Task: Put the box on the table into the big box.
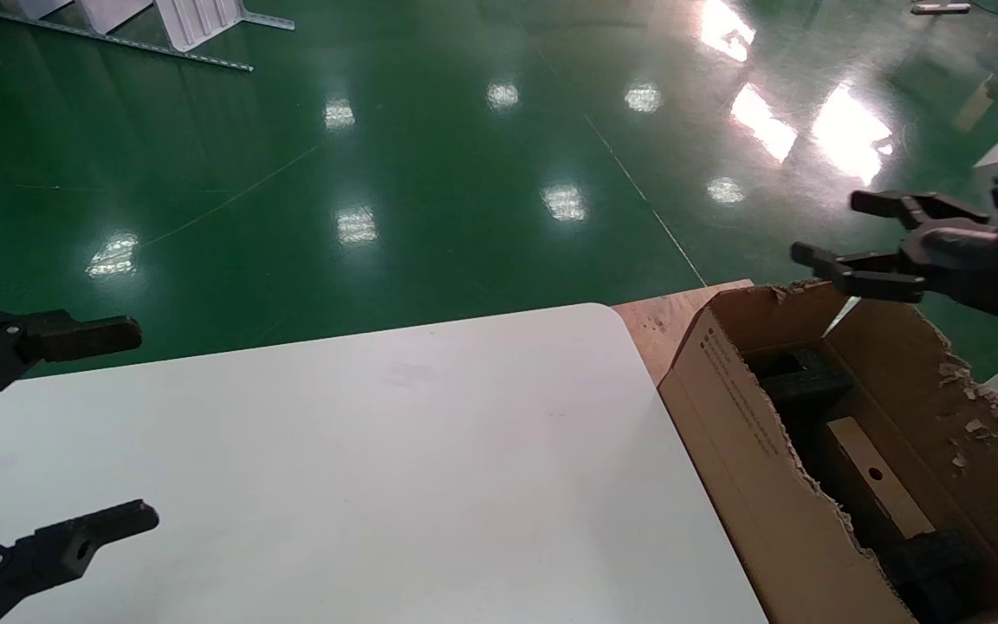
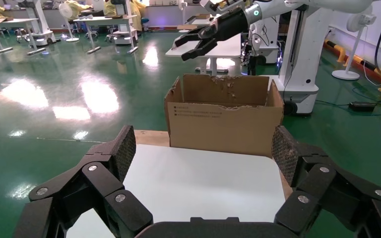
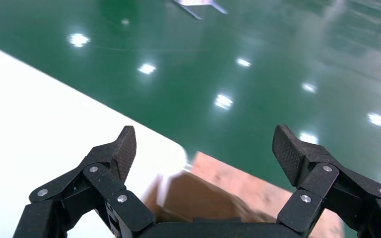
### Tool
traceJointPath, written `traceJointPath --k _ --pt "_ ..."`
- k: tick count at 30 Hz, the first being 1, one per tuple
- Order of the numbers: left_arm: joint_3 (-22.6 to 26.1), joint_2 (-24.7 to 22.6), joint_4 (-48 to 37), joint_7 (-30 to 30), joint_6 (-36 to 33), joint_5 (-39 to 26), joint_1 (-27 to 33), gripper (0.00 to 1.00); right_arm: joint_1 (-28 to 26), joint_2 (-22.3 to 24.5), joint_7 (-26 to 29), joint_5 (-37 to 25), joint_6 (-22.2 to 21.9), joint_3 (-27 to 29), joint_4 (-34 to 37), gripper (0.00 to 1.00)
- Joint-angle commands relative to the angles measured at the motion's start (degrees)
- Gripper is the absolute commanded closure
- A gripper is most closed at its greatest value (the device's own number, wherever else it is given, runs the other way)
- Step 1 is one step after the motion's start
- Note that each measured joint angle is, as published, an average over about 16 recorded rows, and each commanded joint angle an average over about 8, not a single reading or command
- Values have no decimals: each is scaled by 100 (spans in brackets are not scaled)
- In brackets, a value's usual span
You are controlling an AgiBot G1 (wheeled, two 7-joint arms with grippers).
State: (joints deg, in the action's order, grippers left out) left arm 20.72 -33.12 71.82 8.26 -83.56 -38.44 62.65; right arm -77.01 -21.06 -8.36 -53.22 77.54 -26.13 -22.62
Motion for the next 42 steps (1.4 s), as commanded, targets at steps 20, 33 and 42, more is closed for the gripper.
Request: traceJointPath --k 20,33,42 --pt "1 0 0 0 0 0 0 0 598 -540 740 440 316 392 -1973 0" --pt "1 0 0 -1 0 1 0 0 972 -879 1204 715 513 637 -3208 0" --pt "1 0 0 -1 0 1 1 0 1187 -1073 1469 873 627 777 -3916 0"
